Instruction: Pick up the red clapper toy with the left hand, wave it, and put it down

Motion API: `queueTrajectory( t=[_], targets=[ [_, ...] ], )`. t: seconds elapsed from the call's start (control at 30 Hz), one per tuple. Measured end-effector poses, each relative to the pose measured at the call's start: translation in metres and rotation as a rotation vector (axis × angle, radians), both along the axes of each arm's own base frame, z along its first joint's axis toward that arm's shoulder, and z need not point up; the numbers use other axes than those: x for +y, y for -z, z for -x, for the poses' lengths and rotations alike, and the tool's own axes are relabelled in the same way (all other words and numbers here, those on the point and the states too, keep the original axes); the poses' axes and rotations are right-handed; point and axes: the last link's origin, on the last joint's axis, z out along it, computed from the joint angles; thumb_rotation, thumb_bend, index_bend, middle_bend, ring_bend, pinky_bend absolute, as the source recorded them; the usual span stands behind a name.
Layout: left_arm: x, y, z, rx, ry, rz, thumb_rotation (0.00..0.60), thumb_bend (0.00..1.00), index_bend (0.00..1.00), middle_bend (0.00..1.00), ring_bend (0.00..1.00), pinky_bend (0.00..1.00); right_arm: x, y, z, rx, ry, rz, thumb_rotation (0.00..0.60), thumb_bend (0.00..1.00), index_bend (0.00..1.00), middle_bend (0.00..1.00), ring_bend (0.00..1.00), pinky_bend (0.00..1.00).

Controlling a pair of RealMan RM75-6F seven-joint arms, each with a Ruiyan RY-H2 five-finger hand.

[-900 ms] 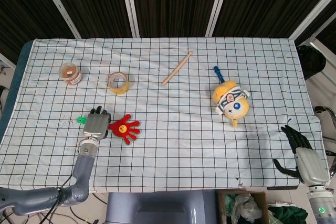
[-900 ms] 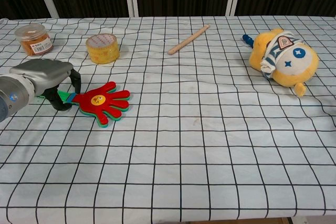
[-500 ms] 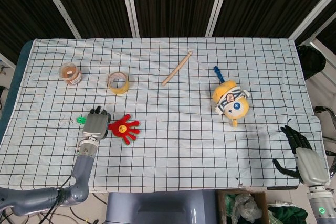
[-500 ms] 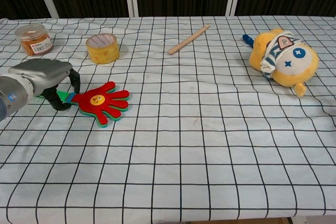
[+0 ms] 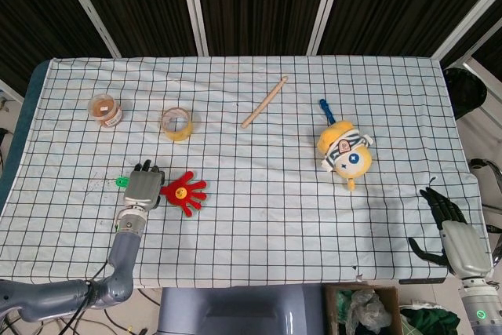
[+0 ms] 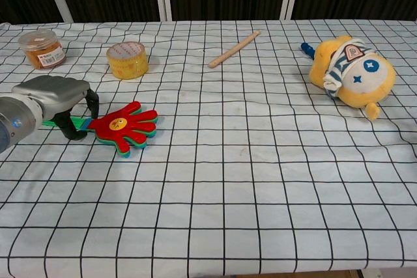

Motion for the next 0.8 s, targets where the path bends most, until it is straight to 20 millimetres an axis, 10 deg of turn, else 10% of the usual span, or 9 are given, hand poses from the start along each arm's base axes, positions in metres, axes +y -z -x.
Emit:
queueTrajectory(
  t=[0.47,0.8],
  targets=[
    [-0.0005,0.0012,-0.0015,-0.009,0.005,0.003,0.6,0.32,0.41,0.26,0.09,0.19,0.0002,0.0001,-0.0001,0.0,0.001,-0.002,0.6,0.28,0.0,0.0,0.0,0.06],
    [0.001,0.0004,-0.0033,-0.032,0.016,-0.021,0.6,0.37,0.52,0.46,0.3,0.41,0.0003,0.0001,0.0,0.0,0.002,-0.003,0.6,0.28,0.0,0.0,0.0,0.06]
  ],
)
